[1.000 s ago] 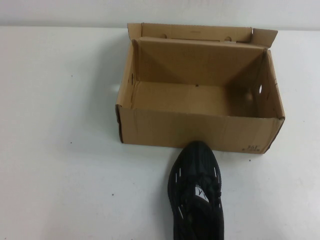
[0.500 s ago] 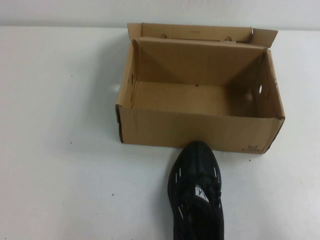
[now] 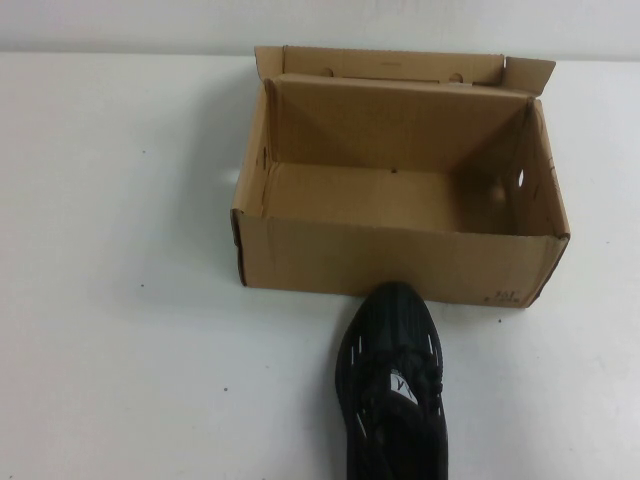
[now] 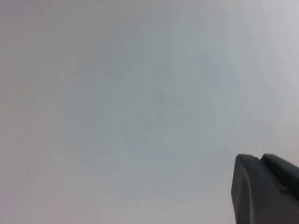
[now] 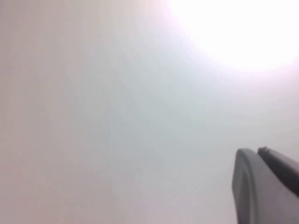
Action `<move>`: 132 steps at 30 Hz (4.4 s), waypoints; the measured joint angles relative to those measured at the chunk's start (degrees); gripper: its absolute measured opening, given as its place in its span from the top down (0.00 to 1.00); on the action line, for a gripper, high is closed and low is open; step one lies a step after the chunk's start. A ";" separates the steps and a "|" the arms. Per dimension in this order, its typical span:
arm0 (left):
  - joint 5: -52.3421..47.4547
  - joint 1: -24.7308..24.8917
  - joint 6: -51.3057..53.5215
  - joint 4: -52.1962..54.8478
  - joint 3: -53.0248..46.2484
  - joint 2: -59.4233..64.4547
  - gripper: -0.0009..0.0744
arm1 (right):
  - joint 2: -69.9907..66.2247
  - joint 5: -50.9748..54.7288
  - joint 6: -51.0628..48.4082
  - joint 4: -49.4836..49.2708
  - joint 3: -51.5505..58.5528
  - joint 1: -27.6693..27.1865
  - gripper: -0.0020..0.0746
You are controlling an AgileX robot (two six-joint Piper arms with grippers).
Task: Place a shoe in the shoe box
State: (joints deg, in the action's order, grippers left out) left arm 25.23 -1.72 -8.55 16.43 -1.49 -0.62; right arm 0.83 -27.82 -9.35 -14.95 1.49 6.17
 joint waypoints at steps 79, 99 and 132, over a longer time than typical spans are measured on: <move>-81.98 0.00 26.43 -37.79 53.71 43.67 0.99 | -74.11 75.77 -7.19 13.81 -59.52 40.63 0.89; -84.31 0.00 26.68 -39.61 53.71 44.28 0.99 | -84.07 71.52 -11.86 12.02 -59.85 41.04 0.47; -85.33 0.00 31.67 -46.61 53.71 44.28 0.99 | -90.85 93.98 -10.66 8.67 -85.05 41.04 0.97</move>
State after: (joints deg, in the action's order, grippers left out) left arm -60.10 -1.72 23.12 -30.17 52.22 43.65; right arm -90.02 66.16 -20.00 -6.28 -83.57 47.21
